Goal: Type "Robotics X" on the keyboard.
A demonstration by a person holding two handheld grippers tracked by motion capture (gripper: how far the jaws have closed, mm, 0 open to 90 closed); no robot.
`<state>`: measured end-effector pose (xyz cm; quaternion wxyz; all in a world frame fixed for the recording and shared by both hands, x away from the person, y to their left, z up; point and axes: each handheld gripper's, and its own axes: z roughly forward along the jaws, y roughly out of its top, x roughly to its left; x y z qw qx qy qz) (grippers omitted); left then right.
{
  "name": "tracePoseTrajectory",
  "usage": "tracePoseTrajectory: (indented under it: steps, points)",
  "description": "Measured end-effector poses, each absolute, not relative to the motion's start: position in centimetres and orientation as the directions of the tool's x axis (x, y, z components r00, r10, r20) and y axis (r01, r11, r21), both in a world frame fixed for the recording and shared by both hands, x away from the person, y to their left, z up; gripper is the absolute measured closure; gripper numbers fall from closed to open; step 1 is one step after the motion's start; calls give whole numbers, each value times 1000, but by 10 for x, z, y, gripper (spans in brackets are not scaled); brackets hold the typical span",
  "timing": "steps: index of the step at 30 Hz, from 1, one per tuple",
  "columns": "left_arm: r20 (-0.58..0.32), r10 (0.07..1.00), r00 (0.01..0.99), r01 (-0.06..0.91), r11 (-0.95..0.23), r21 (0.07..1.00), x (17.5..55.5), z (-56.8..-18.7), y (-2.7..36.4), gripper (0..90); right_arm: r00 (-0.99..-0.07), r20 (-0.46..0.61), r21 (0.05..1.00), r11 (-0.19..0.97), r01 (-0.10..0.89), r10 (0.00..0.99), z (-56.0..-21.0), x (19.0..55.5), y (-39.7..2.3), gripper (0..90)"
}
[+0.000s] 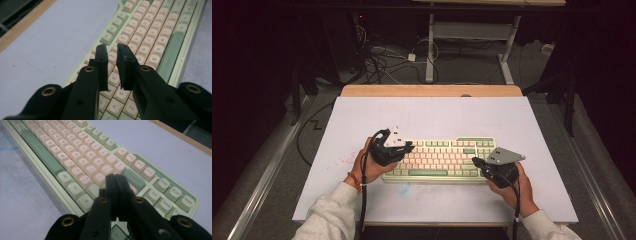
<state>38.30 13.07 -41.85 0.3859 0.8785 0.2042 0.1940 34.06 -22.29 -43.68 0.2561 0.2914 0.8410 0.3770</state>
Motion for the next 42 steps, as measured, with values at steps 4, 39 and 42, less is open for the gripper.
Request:
tracePoseTrajectory:
  steps: [4, 39, 42]
  points:
    - [206, 542, 815, 203, -600, 774, 375, -420, 142, 580, -697, -207, 793, 535, 292, 686, -433, 339, -225, 900]
    - [220, 658, 720, 305, -584, 752, 317, -468, 198, 226, -757, -183, 789, 553, 267, 627, -429, 379, -167, 900]
    - [222, 657, 720, 309, -590, 746, 317, -469, 199, 228, -764, -196, 764, 584, 274, 615, -435, 386, -156, 900]
